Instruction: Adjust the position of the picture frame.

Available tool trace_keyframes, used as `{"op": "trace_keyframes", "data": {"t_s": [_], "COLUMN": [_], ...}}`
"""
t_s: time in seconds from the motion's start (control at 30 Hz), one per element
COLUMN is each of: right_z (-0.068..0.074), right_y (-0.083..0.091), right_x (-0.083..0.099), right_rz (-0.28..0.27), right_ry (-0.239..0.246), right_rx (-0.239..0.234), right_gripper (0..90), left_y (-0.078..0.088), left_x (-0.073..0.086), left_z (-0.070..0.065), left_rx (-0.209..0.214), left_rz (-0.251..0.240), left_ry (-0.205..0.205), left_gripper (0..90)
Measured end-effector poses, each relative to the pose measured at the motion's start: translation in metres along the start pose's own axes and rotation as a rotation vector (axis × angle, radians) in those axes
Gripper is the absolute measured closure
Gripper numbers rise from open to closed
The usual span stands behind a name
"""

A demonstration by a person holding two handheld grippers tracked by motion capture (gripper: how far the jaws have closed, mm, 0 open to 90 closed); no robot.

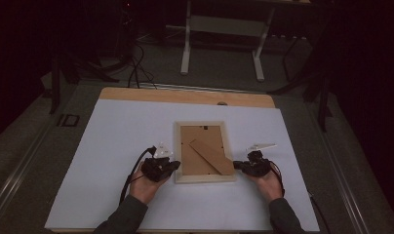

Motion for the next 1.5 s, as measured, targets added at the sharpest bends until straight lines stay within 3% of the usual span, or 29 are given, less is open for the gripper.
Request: {"op": "trace_keyframes", "data": {"t_s": [0.23,0.43,0.57,0.83,0.93,1.1,1.5], "right_z": [0.014,0.03,0.042,0.069,0.073,0.059,0.0], "right_y": [-0.003,-0.007,-0.01,-0.019,-0.021,-0.021,-0.023], "right_x": [0.0,0.001,0.0,-0.002,-0.004,-0.016,-0.055], "right_rz": [0.005,0.013,0.021,0.037,0.047,0.029,-0.04], "right_ry": [0.026,0.071,0.107,0.184,0.215,0.191,0.071], "right_rx": [-0.024,-0.053,-0.076,-0.151,-0.159,-0.119,0.023], "right_gripper": [90.0,90.0,90.0,90.0,90.0,90.0,90.0], "left_y": [0.007,0.014,0.018,0.025,0.026,0.026,0.023], "left_x": [0.022,0.044,0.053,0.06,0.062,0.062,0.055], "left_z": [-0.01,-0.011,-0.004,0.018,0.026,0.033,0.051], "left_rx": [0.013,-0.013,-0.053,-0.129,-0.149,-0.164,-0.193], "left_rz": [0.01,0.044,0.073,0.081,0.086,0.081,0.084], "left_ry": [0.013,-0.001,-0.001,0.074,0.095,0.124,0.153], "left_gripper": [90.0,90.0,90.0,90.0,90.0,90.0,90.0]}}
Point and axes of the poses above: each handheld gripper's, and its own axes: y roughly backward along the jaws, x roughly out of its underside, z roughly to its left, the point moved 6 cm from there along -y, roughly forward along the jaws, and after that the axes turned 3 degrees about x, right-handed, at the moved point
